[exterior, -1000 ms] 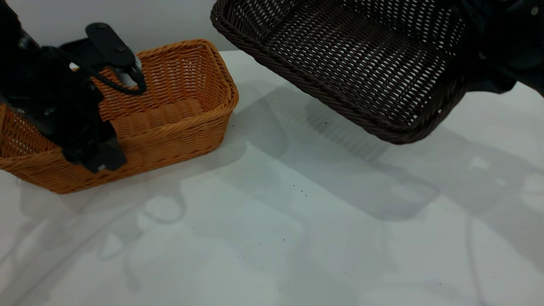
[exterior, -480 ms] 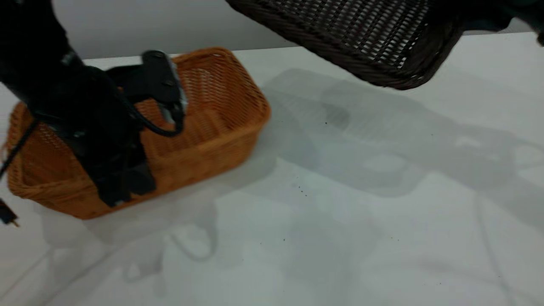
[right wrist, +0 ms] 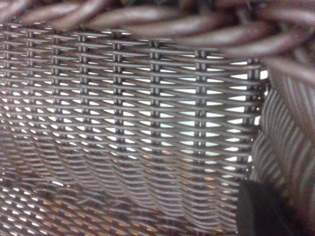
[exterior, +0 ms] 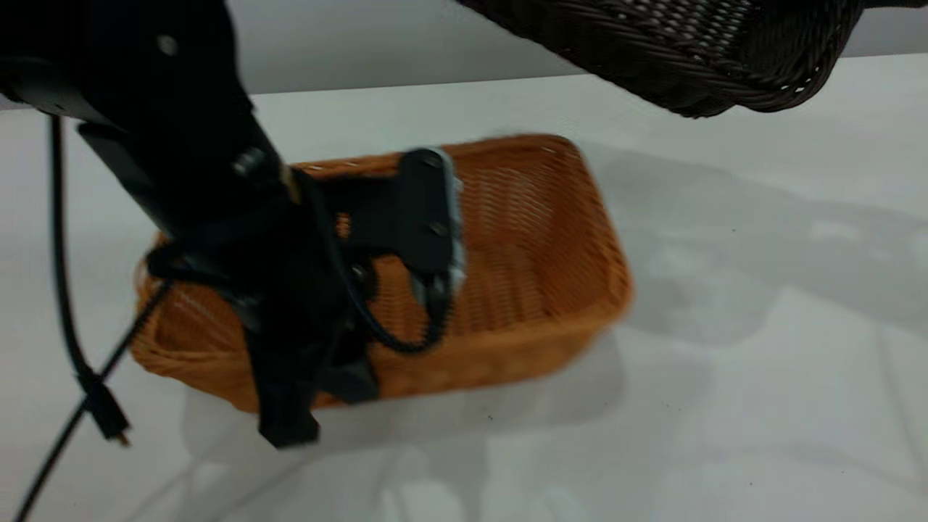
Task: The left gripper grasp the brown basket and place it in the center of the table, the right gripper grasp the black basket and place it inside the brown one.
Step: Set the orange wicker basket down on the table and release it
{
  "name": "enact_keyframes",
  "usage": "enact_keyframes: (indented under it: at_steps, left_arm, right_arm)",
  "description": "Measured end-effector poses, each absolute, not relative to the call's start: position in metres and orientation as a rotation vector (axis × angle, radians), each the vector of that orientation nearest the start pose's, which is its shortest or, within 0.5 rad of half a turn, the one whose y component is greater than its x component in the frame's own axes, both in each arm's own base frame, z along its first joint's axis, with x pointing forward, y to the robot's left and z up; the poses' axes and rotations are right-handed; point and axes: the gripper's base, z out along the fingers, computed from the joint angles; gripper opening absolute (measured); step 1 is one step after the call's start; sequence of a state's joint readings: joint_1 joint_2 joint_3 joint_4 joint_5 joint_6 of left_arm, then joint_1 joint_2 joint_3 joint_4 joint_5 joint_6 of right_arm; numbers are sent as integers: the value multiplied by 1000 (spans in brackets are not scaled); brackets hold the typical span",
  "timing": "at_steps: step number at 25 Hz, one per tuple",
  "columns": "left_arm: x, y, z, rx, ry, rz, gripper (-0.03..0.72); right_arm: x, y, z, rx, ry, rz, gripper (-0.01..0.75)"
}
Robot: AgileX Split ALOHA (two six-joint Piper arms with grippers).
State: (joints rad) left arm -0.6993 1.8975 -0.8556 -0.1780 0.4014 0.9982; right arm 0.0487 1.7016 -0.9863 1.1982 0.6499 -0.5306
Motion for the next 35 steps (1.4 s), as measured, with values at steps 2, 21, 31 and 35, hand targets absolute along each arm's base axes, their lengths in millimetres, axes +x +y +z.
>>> enact_keyframes:
  at_steps: [2,21,31,35]
  left_arm:
    - [226,-212,98,2068,2057,-85,102]
    - [225,-213,99,2017,2099,-72,374]
    - [218,-223,166,1865,2052,-100,633]
    - [197,-238,219,1845,1959,-154,627]
  right_arm:
    - [334,68,210,394,2490,1013,119]
    - [330,70,208,323,2537,1013,119]
    - [336,72,221,285,2512,1052,119]
    - [341,75,234,210,2517,1076,119]
